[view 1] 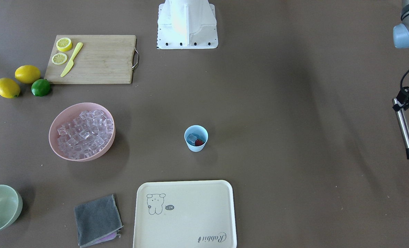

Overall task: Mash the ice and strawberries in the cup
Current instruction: 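Lift the muddler out of the cup and carry it back toward the robot, then lay the muddler down on the table with the left gripper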

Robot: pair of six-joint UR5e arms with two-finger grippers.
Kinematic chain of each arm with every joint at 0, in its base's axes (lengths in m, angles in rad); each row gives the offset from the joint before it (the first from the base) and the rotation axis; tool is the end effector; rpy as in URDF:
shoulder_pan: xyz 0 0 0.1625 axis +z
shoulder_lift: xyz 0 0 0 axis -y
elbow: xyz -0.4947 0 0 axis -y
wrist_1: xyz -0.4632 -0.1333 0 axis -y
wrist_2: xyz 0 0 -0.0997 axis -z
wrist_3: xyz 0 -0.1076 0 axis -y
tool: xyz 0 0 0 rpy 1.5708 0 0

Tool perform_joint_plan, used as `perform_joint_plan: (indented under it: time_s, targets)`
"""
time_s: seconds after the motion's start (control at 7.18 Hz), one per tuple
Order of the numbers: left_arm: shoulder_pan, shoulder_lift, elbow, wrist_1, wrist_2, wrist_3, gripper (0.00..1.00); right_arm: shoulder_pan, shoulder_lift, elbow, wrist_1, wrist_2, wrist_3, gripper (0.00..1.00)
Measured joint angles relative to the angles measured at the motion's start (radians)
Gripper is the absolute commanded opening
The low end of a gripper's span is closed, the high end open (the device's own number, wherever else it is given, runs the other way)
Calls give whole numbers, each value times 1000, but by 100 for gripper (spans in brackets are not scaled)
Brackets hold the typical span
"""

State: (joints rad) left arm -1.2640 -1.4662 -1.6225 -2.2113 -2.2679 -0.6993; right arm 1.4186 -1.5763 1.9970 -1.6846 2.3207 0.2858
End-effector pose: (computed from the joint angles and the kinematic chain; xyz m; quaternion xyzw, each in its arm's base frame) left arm 0.1017 -0.5338 0.6924 0.0809 0.4176 -0.0784 0.9016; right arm -0.0224 -0.5418 0.5130 0.0602 -0.3842 0.0055 0.9213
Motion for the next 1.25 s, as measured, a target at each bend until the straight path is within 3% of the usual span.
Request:
perform_joint_plan:
  time_s: [0.42, 0.56, 0.7, 0.84, 1.25]
  targets:
    - [110, 24, 13, -52, 83, 6, 0, -5, -2, 2, -1, 5, 0, 97]
    - [124, 23, 21, -64, 87, -8, 19, -6, -3, 2, -2, 6, 0, 97]
    - [135, 22, 30, -82, 87, -19, 64, -6, -3, 1, -2, 6, 0, 97]
    - [148, 21, 37, -97, 89, -33, 98, -6, -5, 1, -3, 6, -1, 97]
    - [160, 19, 29, -146, 76, -55, 98, -6, -10, 1, -3, 6, -1, 97]
